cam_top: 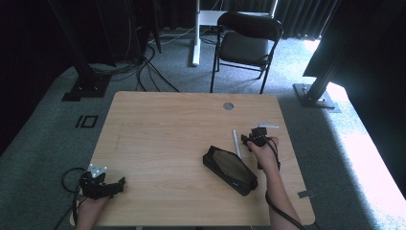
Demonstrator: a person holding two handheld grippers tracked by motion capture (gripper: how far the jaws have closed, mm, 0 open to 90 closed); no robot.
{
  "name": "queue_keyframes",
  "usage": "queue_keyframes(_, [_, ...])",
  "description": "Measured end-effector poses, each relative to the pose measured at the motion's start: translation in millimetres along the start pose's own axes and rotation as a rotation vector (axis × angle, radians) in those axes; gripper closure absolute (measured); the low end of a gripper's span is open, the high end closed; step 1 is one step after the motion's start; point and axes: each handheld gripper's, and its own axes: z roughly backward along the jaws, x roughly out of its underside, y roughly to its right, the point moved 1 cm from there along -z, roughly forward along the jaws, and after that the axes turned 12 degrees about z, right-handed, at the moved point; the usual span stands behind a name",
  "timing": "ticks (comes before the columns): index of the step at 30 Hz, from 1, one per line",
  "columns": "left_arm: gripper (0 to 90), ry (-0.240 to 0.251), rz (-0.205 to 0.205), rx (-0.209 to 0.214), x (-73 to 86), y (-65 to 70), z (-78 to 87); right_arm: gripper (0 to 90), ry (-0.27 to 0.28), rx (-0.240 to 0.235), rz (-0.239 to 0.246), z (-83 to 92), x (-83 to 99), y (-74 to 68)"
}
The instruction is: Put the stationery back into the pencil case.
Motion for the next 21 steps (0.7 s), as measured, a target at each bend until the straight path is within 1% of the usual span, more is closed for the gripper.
queue_keyframes(2, [0.4, 0.0, 0.0, 0.0, 0.0, 0.0, 0.0, 56.9, 0.002, 0.009, -0.014, -4.4, 1.9, 0.0])
queue_keyframes(6, [0.4, 0.0, 0.0, 0.0, 0.0, 0.0, 0.0, 57.0, 0.0, 0.012, -0.026, -8.3, 3.0, -0.7])
queue_keyframes(10, [0.4, 0.0, 0.0, 0.0, 0.0, 0.0, 0.0, 57.5, -0.026, 0.021, -0.01, -15.1, 5.1, -3.9])
queue_keyframes(12, [0.4, 0.0, 0.0, 0.0, 0.0, 0.0, 0.0, 58.6, -0.035, 0.024, -0.016, -17.4, 6.2, -4.1])
queue_keyframes(14, [0.4, 0.0, 0.0, 0.0, 0.0, 0.0, 0.0, 59.7, -0.044, 0.031, -0.01, -19.2, 7.3, -4.0])
queue_keyframes(19, [0.4, 0.0, 0.0, 0.0, 0.0, 0.0, 0.0, 62.0, -0.06, 0.048, 0.003, -19.5, 7.4, -4.1])
queue_keyframes(21, [0.4, 0.0, 0.0, 0.0, 0.0, 0.0, 0.0, 64.6, -0.064, 0.063, 0.01, -19.2, 7.7, -3.5])
